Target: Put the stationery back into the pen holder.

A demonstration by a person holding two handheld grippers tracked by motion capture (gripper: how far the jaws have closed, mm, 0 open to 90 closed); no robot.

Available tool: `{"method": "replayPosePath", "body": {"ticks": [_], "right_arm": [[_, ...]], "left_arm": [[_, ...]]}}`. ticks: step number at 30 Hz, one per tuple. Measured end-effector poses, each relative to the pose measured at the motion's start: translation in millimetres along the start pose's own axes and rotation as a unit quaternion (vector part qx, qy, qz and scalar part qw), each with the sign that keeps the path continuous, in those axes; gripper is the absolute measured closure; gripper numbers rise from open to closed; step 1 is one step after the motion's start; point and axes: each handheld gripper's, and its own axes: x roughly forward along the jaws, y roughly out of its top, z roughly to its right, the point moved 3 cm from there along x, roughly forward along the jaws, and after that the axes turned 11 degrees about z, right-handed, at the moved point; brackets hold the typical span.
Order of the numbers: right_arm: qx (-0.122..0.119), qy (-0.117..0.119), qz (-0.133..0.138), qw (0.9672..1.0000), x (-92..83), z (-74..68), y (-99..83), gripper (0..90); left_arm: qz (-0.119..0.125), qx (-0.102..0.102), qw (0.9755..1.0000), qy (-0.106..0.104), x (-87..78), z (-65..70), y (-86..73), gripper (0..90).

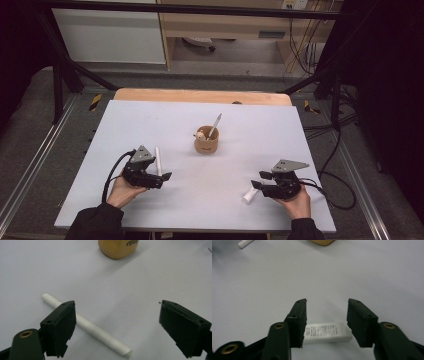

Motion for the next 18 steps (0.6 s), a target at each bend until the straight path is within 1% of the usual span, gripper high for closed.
{"method": "replayPosePath", "body": {"ticks": [3, 6, 7, 9, 10, 12, 13, 16, 18], "right_arm": [[-0.001, 0.007, -0.009, 0.9999, -3.6, -1.7, -4.5, 65.1], [-0.001, 0.013, -0.018, 0.9998, -6.0, -3.9, -8.5, 77.1], [0.000, 0.015, -0.021, 0.9997, -7.0, -5.4, -9.3, 81.6], [0.000, 0.021, -0.023, 0.9995, -7.9, -7.0, -10.2, 87.9], [-0.001, 0.023, -0.025, 0.9994, -8.1, -7.7, -10.8, 90.0], [-0.001, 0.028, -0.030, 0.9992, -6.9, -9.5, -12.2, 90.0], [-0.005, 0.029, -0.033, 0.9990, -6.2, -9.5, -12.7, 90.0], [-0.005, 0.036, -0.040, 0.9985, -3.5, -11.4, -14.3, 90.0], [-0.010, 0.034, -0.046, 0.9983, -1.0, -11.5, -15.4, 90.0]], "left_arm": [[0.002, -0.003, 1.0000, 0.002, -2.7, -1.7, -3.9, 14.4], [0.004, -0.010, 0.9999, 0.003, -2.5, -2.2, -6.2, 14.4], [0.004, -0.009, 1.0000, 0.003, -2.3, -2.2, -6.7, 14.4], [0.002, -0.007, 1.0000, 0.001, -2.5, -1.7, -7.9, 14.4], [0.003, -0.009, 1.0000, 0.000, -2.6, -1.4, -8.7, 14.4], [0.004, -0.013, 0.9999, -0.004, -2.9, -1.6, -9.6, 14.4], [0.004, -0.013, 0.9999, -0.004, -2.9, -1.9, -10.1, 14.4], [0.000, -0.012, 0.9999, -0.003, -1.7, -1.6, -11.8, 14.4], [0.000, -0.010, 0.9999, -0.004, -1.7, -1.1, -12.4, 14.4]]}}
